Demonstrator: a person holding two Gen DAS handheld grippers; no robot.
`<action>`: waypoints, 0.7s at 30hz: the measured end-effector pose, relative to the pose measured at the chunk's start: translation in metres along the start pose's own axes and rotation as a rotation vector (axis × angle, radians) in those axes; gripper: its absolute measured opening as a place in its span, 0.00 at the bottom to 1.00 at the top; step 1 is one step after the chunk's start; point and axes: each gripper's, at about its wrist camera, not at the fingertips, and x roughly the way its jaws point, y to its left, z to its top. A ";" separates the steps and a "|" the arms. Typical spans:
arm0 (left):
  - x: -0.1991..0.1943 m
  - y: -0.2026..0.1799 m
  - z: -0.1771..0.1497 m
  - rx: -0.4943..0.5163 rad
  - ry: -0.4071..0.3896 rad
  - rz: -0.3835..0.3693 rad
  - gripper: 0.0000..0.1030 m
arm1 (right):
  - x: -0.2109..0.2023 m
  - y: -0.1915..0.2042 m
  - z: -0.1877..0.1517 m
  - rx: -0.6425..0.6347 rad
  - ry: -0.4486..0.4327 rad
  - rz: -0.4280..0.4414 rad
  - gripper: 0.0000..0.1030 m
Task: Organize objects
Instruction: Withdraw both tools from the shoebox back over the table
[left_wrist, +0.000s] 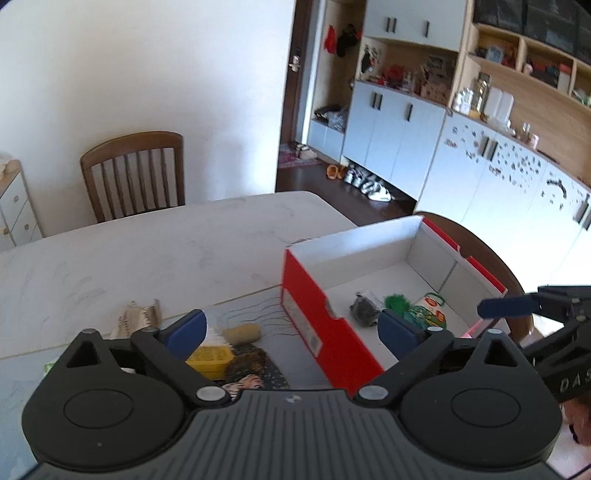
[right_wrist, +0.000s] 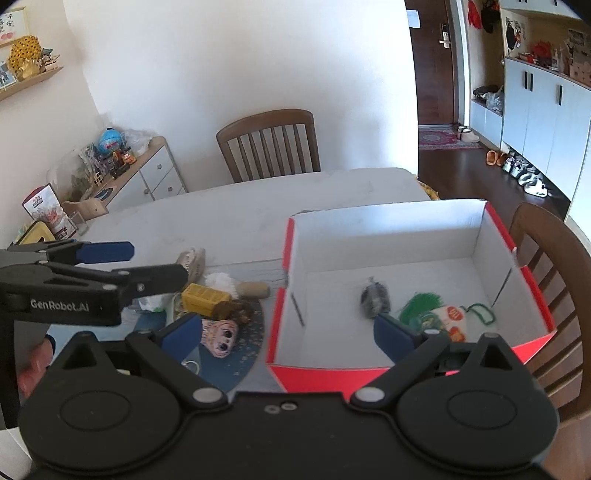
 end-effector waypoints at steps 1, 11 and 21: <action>-0.001 0.005 -0.001 -0.007 -0.003 0.000 0.99 | 0.001 0.005 -0.001 -0.001 0.001 0.000 0.96; -0.015 0.061 -0.026 -0.028 -0.030 0.066 1.00 | 0.018 0.059 -0.019 -0.054 0.029 0.000 0.96; -0.026 0.126 -0.054 -0.100 -0.031 0.119 1.00 | 0.047 0.107 -0.041 -0.097 0.088 0.006 0.96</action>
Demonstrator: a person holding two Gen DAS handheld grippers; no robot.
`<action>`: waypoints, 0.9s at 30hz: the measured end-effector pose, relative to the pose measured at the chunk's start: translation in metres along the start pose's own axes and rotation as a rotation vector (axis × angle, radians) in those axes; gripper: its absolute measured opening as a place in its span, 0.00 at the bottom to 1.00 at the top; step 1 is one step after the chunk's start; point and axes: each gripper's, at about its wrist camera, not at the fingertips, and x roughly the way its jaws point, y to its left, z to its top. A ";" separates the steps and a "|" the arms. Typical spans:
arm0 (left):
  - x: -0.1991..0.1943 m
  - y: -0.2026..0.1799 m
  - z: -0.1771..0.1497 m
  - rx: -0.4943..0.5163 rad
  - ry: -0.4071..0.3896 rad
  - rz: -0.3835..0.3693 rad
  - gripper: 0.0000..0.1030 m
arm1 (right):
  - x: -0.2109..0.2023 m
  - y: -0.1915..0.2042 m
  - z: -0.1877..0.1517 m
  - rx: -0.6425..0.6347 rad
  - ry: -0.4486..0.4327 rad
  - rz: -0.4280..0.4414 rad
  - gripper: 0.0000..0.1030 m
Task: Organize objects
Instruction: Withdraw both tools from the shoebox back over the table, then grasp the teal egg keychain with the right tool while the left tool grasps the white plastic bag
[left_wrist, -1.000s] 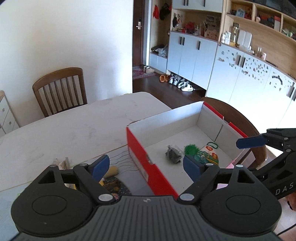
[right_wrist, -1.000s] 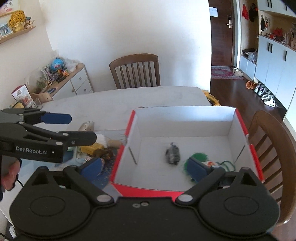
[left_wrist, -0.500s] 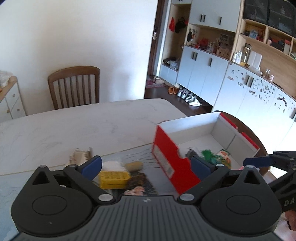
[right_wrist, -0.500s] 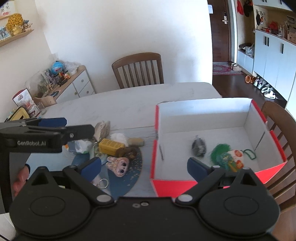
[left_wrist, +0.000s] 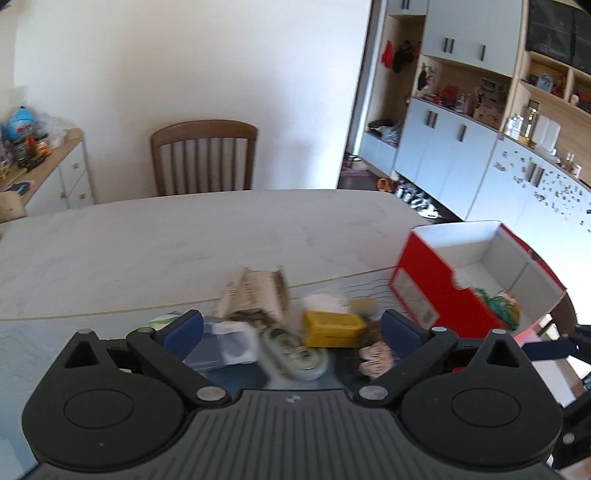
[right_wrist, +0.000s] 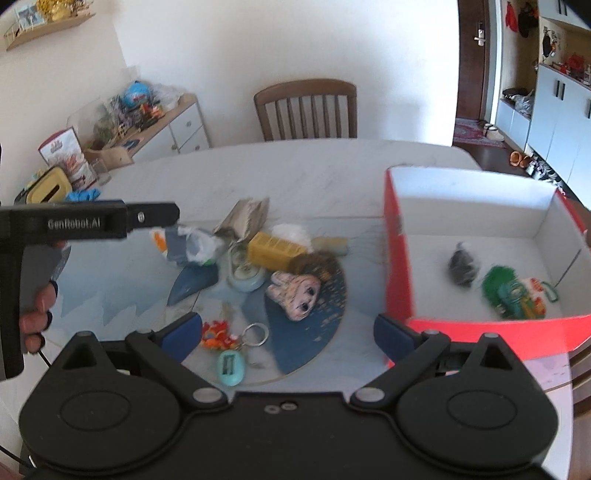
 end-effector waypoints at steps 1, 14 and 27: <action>0.001 0.005 -0.002 -0.001 -0.002 0.006 1.00 | 0.003 0.004 -0.002 -0.005 0.007 0.001 0.96; 0.037 0.052 -0.024 0.036 0.052 0.071 1.00 | 0.054 0.039 -0.025 -0.062 0.111 -0.008 0.91; 0.077 0.058 -0.015 0.248 0.080 -0.028 1.00 | 0.083 0.054 -0.038 -0.147 0.206 0.022 0.84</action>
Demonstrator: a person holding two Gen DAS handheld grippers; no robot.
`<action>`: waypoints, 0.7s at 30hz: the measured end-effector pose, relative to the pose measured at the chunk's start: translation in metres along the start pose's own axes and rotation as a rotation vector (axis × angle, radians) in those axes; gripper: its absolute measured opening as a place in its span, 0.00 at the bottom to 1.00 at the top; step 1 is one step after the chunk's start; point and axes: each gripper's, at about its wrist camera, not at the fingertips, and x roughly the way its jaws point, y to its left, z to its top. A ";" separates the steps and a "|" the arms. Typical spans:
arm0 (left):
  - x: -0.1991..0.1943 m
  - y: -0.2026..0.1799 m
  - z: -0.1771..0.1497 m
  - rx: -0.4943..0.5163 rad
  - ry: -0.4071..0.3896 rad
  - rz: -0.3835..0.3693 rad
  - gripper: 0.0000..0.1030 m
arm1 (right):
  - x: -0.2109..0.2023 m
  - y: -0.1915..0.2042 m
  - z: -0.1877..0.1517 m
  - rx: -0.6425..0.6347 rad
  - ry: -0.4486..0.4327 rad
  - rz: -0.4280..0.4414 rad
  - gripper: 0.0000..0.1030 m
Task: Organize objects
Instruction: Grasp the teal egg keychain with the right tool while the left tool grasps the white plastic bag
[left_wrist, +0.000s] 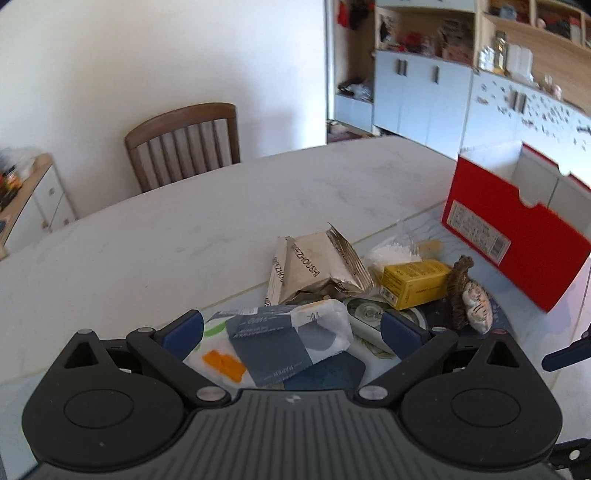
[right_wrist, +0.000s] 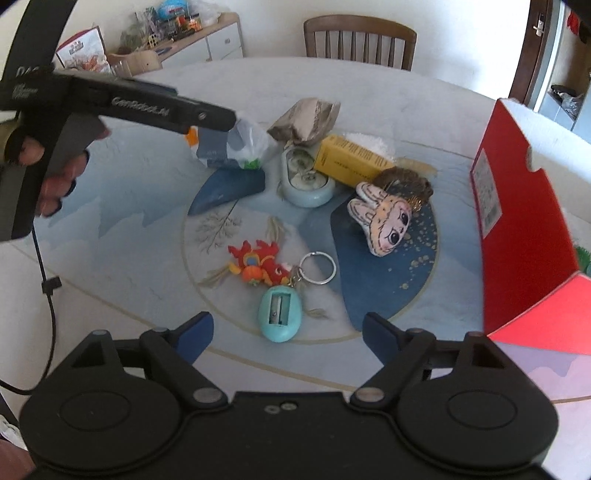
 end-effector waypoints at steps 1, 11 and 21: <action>0.005 0.000 0.000 0.011 0.003 -0.001 1.00 | 0.002 0.000 0.000 0.006 0.008 0.004 0.83; 0.032 -0.016 -0.005 0.233 0.007 -0.001 0.99 | 0.020 0.001 0.003 0.021 0.039 0.014 0.81; 0.051 -0.017 -0.019 0.314 0.061 0.033 0.97 | 0.031 0.005 0.004 -0.002 0.051 -0.009 0.71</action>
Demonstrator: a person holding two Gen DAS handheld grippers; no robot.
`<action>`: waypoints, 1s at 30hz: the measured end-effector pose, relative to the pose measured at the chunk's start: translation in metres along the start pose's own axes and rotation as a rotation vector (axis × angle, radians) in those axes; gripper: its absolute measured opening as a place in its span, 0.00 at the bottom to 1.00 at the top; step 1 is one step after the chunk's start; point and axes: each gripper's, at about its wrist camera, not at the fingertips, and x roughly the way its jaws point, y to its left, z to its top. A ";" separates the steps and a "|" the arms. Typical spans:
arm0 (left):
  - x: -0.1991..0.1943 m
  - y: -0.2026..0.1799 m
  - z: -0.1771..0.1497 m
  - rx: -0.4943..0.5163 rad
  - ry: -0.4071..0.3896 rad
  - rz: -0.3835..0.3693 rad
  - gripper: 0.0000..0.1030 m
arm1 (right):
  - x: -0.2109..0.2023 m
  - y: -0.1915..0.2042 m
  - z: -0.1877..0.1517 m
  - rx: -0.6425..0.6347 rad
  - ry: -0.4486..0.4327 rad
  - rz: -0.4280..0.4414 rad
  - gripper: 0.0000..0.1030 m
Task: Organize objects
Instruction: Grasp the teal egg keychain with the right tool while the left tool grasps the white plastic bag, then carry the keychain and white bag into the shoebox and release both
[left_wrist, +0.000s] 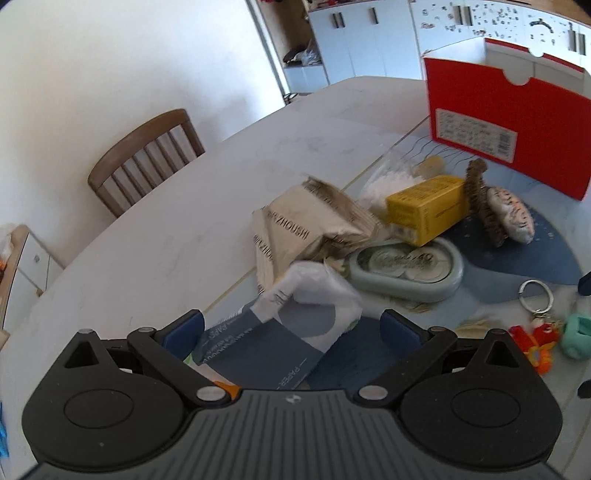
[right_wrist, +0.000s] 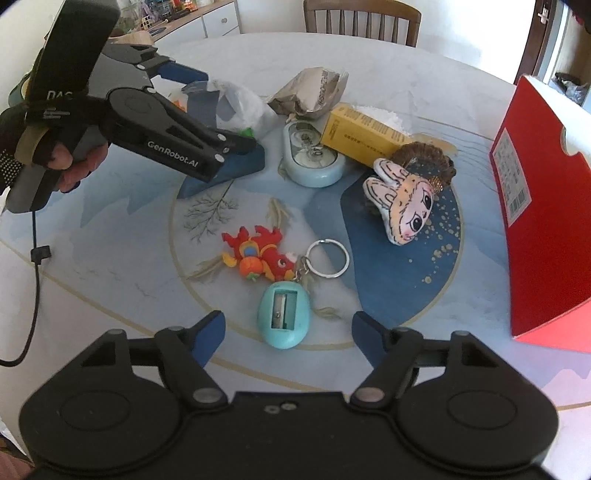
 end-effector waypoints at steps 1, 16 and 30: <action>0.001 0.001 -0.001 -0.004 0.005 0.002 0.95 | 0.001 0.000 0.001 -0.002 -0.002 -0.003 0.68; -0.009 0.009 -0.007 -0.100 0.034 0.077 0.48 | -0.003 0.003 -0.003 -0.051 -0.018 -0.025 0.32; -0.044 0.011 -0.006 -0.320 0.051 0.071 0.37 | -0.038 -0.019 -0.007 0.013 -0.088 -0.005 0.28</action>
